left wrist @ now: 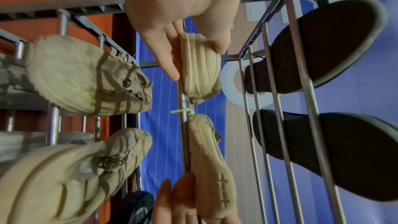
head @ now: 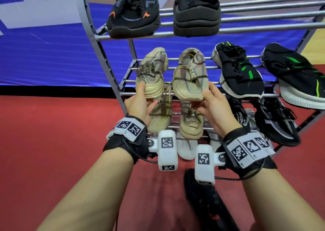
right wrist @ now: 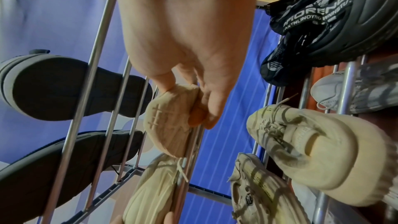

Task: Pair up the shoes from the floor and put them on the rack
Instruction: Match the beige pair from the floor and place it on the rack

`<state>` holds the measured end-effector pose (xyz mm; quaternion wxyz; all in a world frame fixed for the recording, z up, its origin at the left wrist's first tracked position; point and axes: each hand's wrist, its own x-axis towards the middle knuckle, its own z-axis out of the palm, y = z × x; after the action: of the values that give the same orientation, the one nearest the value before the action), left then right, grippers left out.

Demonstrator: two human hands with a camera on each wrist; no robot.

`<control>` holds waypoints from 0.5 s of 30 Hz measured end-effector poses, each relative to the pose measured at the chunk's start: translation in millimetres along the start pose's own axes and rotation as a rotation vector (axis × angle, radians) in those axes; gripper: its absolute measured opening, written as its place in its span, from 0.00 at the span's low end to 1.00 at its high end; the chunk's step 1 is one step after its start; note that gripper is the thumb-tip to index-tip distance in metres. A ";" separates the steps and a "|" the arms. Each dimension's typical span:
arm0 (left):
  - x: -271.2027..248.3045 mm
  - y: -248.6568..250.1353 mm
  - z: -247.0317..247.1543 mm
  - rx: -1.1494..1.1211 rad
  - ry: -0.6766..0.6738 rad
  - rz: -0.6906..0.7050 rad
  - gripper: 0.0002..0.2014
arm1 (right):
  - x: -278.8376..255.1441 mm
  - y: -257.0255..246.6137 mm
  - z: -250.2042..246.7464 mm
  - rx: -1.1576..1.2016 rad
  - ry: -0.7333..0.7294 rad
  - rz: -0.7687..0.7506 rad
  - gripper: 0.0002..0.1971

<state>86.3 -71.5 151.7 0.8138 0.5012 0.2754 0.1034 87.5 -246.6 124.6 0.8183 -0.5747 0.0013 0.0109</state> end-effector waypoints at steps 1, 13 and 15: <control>-0.8 0.1 -1.6 0.022 -0.025 -0.004 0.18 | 0.6 0.7 -0.1 -0.019 0.013 0.003 0.14; -12.7 6.8 -8.7 0.077 -0.031 -0.024 0.15 | -5.9 -0.3 2.0 -0.261 0.066 0.019 0.23; -13.4 7.3 -12.4 0.116 -0.029 -0.038 0.18 | -6.8 -1.2 3.1 -0.332 0.087 0.029 0.24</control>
<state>69.2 -64.5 158.4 0.7890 0.5437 0.2787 0.0645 80.7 -244.1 126.9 0.7112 -0.7017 0.0433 -0.0023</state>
